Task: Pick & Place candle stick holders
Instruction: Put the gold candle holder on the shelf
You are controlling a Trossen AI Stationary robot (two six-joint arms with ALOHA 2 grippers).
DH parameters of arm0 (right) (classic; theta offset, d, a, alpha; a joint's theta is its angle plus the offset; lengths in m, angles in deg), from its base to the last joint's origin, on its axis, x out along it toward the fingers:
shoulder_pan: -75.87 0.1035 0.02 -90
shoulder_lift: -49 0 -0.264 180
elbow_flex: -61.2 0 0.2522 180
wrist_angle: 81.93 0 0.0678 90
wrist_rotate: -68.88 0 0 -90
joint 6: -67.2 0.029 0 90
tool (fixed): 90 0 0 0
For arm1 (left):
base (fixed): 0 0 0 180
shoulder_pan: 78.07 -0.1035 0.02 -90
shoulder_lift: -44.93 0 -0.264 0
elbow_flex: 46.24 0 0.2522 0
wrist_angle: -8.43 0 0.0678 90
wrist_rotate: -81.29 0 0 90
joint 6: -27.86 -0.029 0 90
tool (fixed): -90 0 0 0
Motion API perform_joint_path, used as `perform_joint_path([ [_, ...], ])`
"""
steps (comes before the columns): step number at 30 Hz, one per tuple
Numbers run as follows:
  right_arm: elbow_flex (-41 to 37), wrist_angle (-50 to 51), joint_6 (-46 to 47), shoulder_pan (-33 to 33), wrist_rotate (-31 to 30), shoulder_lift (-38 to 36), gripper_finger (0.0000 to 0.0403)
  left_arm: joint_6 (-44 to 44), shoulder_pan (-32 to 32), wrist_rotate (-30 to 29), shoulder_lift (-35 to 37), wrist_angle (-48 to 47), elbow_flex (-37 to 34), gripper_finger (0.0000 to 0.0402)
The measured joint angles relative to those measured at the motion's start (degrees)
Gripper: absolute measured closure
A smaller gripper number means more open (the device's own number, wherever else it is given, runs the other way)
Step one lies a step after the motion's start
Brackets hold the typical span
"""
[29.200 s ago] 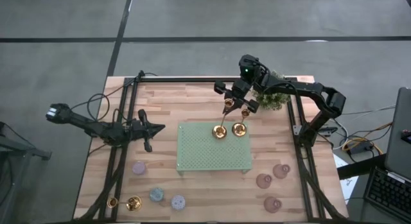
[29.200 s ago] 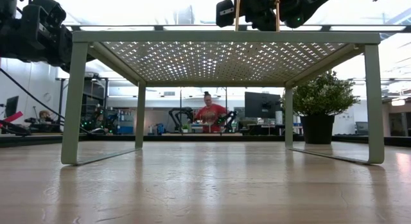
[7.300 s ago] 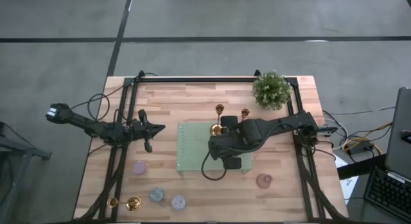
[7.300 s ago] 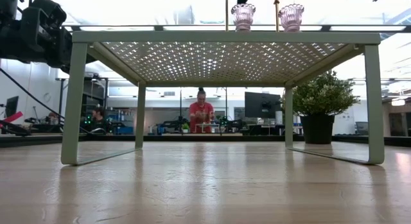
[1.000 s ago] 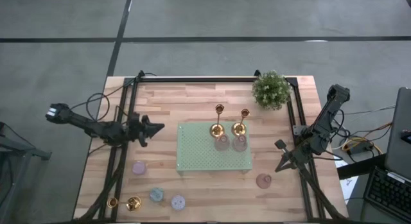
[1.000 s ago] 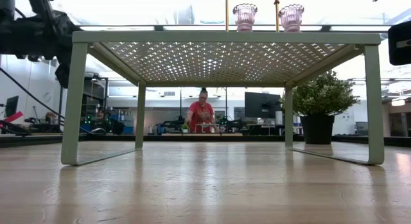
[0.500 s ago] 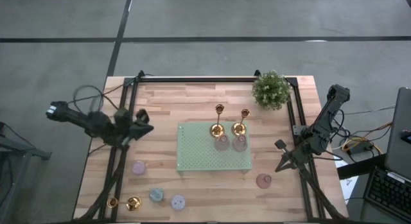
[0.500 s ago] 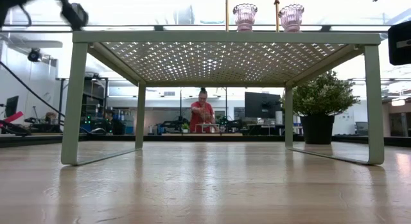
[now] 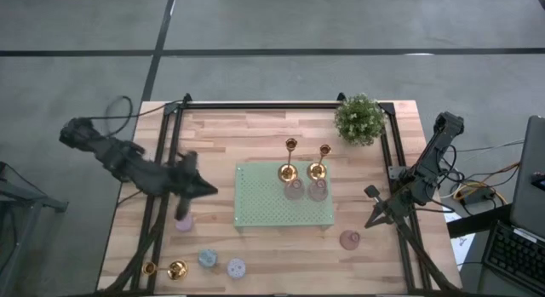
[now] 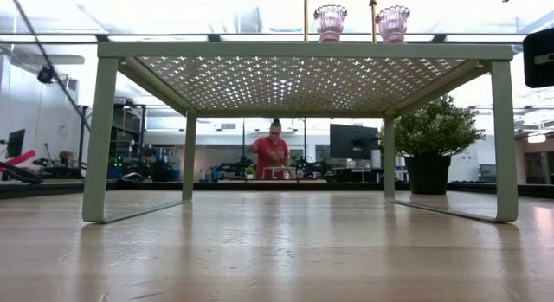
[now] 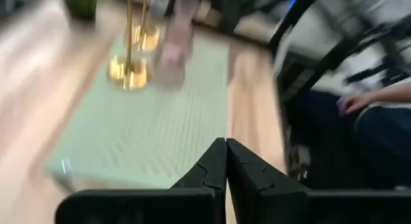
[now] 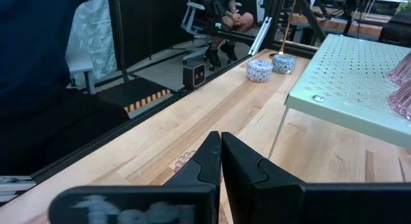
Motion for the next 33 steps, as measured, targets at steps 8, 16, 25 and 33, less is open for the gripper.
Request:
perform_joint_path([
  [8, 0.00, -0.02, -0.01, 0.00, 0.00, 0.04, 0.0394, 19.64, 4.32, 1.98, -14.42, -16.39, 14.94, 0.0354],
  [16, 0.02, -0.04, -0.04, 0.00, 0.00, 0.03, 0.0394, 25.59, 4.69, 7.55, -24.08, -26.99, 19.78, 0.0253],
  [25, 0.02, -0.04, -0.06, 0.00, 0.02, 0.04, 0.0394, 33.08, 6.66, 26.91, -30.41, -34.85, 19.19, 0.0214],
  [33, 0.02, -0.05, -0.04, 0.00, 0.02, 0.00, 0.0394, 44.92, 6.72, 39.40, -31.56, -34.93, 14.62, 0.0213],
])
